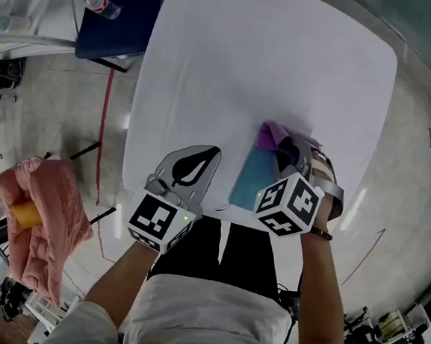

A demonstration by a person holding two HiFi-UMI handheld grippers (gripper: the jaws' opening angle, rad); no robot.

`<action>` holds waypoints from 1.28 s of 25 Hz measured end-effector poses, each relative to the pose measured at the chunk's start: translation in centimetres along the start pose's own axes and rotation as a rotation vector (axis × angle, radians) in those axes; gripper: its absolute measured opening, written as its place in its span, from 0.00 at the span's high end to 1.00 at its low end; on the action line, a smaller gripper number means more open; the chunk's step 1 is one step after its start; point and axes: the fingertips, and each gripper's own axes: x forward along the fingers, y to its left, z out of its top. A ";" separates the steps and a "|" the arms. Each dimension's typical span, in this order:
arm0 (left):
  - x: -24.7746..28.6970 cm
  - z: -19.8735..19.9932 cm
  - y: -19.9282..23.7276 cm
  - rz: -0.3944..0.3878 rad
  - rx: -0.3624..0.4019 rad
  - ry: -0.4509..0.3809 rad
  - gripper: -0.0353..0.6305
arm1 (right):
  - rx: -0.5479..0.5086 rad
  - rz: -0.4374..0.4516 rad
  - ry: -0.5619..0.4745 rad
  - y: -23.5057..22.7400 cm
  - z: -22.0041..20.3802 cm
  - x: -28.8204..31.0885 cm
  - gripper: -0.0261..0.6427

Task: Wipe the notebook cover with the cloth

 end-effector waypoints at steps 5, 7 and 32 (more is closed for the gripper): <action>-0.4 -0.2 0.4 0.002 -0.003 -0.004 0.95 | 0.019 0.011 0.011 0.5 0.0 0.0 0.81; -0.4 -0.2 0.4 0.001 -0.002 -0.004 0.95 | 0.025 0.018 0.014 0.8 0.1 0.0 0.81; -1.2 -0.9 -1.4 -0.022 0.019 -0.002 0.95 | 0.028 0.121 0.022 6.8 -0.6 -1.2 0.81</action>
